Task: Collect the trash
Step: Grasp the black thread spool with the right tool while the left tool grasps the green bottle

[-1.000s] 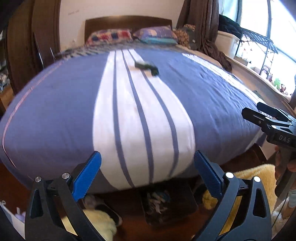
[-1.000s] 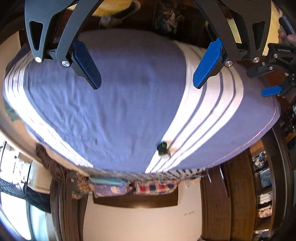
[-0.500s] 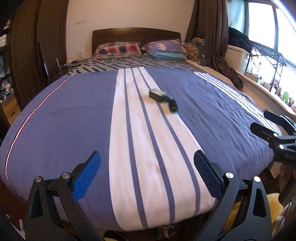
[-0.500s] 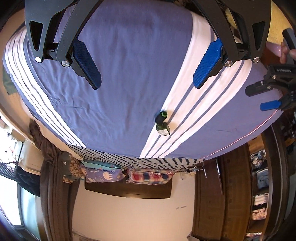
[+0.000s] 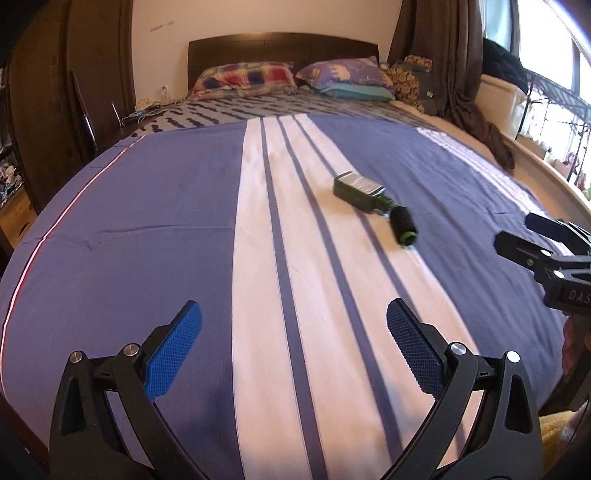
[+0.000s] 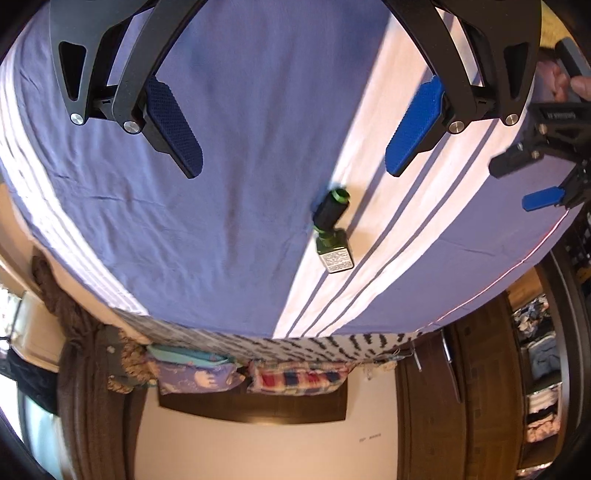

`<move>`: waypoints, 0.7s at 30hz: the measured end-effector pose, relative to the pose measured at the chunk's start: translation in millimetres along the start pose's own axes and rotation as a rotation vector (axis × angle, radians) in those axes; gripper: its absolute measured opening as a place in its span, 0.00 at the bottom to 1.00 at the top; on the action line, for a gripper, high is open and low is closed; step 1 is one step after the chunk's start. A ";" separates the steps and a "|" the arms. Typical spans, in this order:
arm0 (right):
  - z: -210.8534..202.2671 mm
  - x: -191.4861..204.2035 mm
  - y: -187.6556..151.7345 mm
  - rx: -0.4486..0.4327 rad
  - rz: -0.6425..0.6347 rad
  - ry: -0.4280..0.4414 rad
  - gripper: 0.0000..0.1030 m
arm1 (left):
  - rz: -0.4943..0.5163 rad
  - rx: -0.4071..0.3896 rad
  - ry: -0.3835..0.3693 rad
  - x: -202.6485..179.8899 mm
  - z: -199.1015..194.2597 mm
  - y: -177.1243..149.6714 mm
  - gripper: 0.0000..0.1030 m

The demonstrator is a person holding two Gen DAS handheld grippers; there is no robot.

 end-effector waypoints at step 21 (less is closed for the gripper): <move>90.7 23.9 15.7 0.156 0.000 0.015 0.28 | 0.032 0.051 -0.029 2.4 71.0 40.2 0.92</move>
Point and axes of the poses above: each gripper's, at about its wrist camera, not at the fingertips, and z roughly the way its jaws point, x to its left, y to its top, the point moved 9 cm from there along z, roughly the way its jaws point, and after that the axes turned 13 degrees about -y, right-handed, at the moved point
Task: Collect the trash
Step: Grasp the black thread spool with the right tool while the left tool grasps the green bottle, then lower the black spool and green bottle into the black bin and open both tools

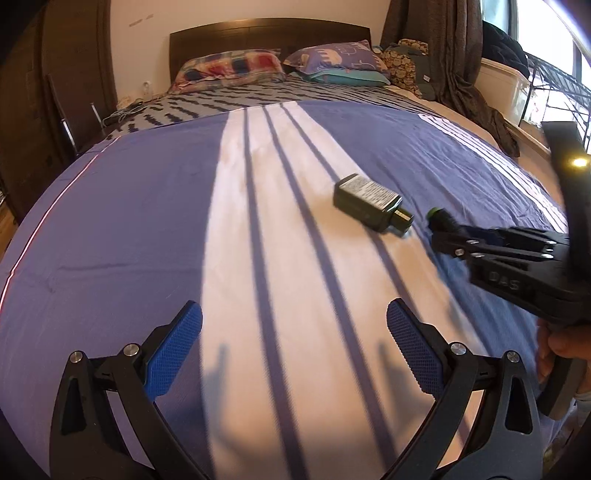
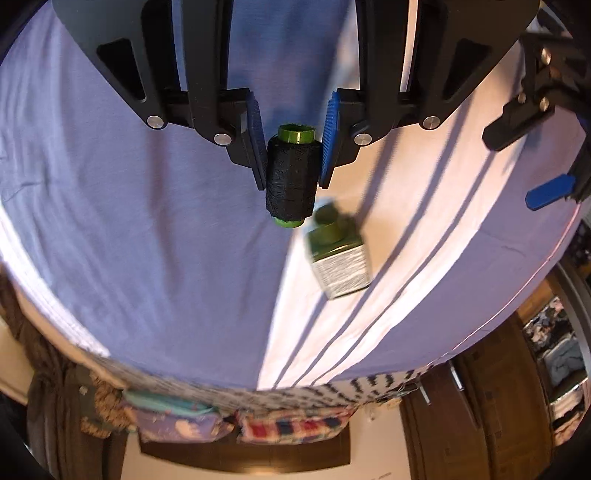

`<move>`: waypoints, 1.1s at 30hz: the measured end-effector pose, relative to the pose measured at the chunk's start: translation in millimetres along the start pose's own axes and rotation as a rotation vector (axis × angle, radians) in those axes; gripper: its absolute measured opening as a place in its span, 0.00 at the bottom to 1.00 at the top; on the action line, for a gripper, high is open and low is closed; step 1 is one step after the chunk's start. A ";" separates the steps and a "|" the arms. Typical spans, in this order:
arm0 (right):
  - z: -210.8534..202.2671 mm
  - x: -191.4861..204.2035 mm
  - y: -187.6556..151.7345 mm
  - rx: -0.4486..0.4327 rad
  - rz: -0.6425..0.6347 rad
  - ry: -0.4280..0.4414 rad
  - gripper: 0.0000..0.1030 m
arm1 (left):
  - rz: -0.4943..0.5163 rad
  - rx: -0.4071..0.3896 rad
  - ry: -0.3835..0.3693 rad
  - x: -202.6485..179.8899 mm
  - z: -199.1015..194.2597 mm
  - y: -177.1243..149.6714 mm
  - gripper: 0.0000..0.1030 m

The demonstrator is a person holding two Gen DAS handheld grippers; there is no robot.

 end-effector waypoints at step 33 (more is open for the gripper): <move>-10.1 -79.1 3.9 -0.097 0.028 -0.023 0.28 | -0.076 0.094 -0.074 -43.1 118.9 67.8 0.44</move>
Point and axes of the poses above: each gripper's, at about its wrist camera, not at the fingertips, and z roughly the way its jaws point, x to its left, y to its top, the point moved 9 cm from there along z, roughly the way its jaws point, and after that the axes turned 13 degrees about -y, right-handed, at the moved point
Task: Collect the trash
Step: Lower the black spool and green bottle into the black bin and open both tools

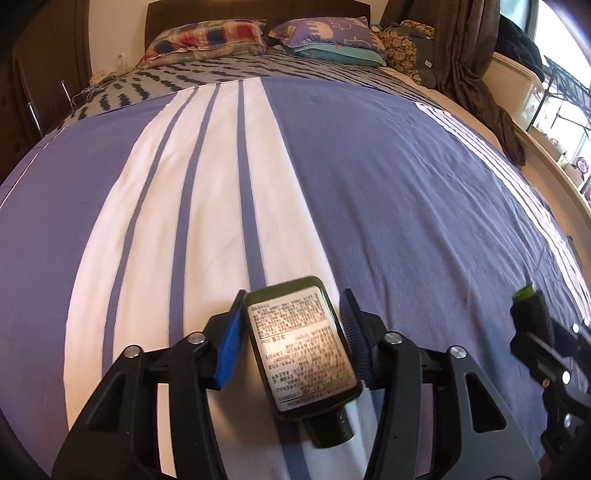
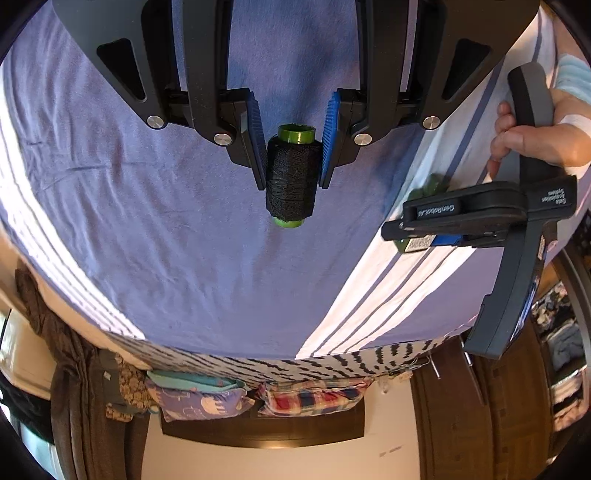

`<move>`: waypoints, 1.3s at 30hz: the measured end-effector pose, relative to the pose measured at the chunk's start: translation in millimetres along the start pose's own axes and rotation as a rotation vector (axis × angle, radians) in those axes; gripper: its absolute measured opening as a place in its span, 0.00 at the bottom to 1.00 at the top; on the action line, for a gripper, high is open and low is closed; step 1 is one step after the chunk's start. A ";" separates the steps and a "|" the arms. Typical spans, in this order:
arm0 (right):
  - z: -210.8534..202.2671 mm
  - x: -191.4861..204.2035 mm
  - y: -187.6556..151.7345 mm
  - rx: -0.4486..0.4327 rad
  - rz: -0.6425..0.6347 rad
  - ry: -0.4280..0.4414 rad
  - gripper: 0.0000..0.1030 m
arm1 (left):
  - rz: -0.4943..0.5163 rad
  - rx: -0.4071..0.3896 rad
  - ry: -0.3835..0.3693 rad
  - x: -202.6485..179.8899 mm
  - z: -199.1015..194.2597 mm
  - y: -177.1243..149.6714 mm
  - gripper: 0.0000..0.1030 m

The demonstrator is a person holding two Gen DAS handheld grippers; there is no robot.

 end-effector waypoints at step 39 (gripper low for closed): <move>-219.8 20.4 -189.2 -0.008 0.027 -0.007 0.28 | 0.095 -0.089 -0.115 -114.3 -231.5 -288.2 0.38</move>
Point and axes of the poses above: each gripper's, at about its wrist camera, not at the fingertips, and z roughly the way its jaws point, x to its left, y to its top, the point moved 9 cm from there along z, roughly the way its jaws point, and after that the axes turned 13 degrees about -y, right-handed, at the moved point
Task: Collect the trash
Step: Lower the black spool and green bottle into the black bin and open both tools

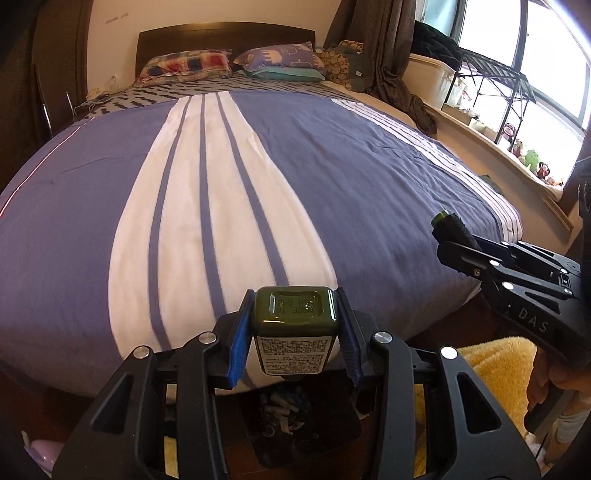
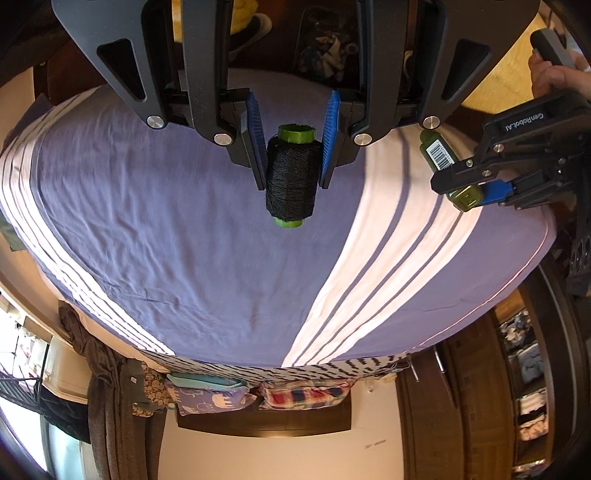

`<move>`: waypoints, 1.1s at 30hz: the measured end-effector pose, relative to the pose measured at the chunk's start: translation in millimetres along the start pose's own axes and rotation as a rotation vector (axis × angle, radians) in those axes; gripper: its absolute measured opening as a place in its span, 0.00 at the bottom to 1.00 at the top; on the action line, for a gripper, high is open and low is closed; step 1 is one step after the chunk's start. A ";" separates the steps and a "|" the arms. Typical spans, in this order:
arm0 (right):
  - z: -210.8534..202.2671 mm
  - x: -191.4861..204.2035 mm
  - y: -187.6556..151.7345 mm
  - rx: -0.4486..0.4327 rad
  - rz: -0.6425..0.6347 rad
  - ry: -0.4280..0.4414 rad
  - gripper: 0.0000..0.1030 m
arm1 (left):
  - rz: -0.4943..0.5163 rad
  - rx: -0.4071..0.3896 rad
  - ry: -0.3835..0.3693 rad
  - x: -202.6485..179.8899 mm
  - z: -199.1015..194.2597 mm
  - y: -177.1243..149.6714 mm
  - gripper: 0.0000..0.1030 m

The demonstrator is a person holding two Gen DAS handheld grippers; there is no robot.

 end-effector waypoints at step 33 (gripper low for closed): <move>51.2 43.2 -162.0 0.290 -0.080 0.087 0.28 | -0.145 0.239 -0.025 24.8 52.6 -172.4 0.38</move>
Point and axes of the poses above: each gripper's, at about its wrist camera, not at the fingertips, and z roughly the way its jaws point, x to its left, y to its top, the point moved 9 cm from there along z, roughly the way its jaws point, and after that the axes turned 13 degrees about -y, right-handed, at the moved point
